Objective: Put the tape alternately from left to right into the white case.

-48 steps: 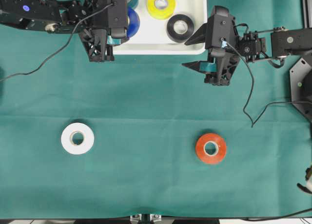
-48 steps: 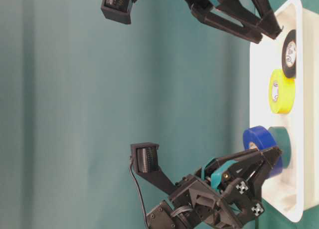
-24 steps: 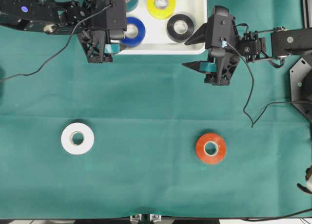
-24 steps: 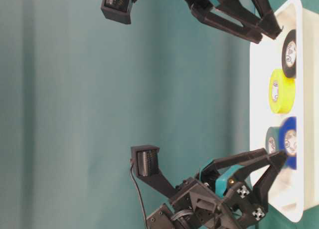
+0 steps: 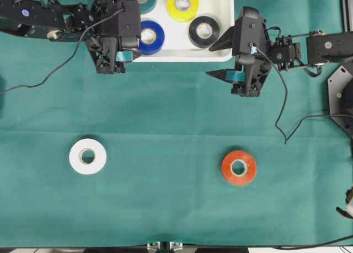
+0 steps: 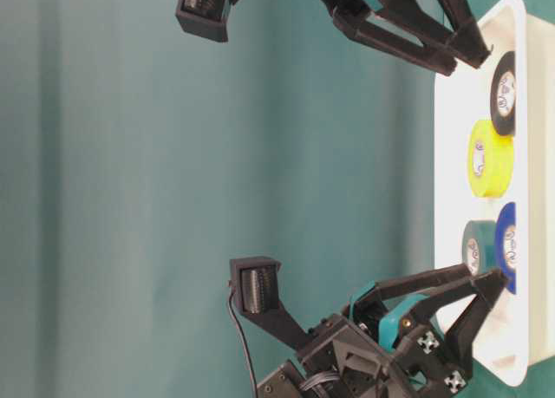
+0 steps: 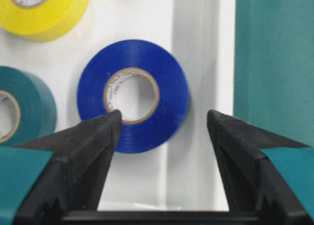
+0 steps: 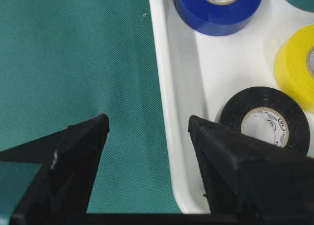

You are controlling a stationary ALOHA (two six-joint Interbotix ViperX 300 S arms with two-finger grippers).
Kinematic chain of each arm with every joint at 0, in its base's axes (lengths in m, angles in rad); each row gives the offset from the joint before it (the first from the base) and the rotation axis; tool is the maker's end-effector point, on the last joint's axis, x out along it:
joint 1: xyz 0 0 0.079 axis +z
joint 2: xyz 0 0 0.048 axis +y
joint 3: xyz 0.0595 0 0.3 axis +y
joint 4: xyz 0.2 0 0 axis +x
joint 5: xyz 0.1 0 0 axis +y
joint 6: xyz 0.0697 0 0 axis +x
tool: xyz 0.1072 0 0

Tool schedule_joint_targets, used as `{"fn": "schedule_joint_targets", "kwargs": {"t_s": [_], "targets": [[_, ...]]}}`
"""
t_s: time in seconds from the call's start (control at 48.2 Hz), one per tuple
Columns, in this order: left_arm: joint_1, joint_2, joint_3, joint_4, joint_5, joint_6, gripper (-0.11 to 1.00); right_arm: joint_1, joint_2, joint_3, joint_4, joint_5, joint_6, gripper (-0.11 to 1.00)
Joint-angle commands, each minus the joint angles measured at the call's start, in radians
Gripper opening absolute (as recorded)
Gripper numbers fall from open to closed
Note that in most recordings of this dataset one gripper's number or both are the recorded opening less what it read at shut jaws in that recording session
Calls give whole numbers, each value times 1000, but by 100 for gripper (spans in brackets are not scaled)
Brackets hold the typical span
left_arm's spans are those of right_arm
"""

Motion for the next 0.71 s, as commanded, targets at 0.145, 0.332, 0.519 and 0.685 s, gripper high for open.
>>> {"fn": "schedule_joint_targets", "kwargs": {"t_s": [0.145, 0.332, 0.519, 0.685], "targets": [[-8, -29, -5, -2, -5, -2, 96, 41, -9, -8, 0, 0, 2, 74], [-9, -32, 0, -2, -5, -3, 96, 97, -17, 0, 3, 14, 2, 74], [-12, -32, 3, -2, -5, -3, 96, 158, -44, 15, 11, 15, 25, 74], [-12, -32, 3, -3, -5, -3, 96, 224, -69, 43, 11, 17, 80, 74]]}}
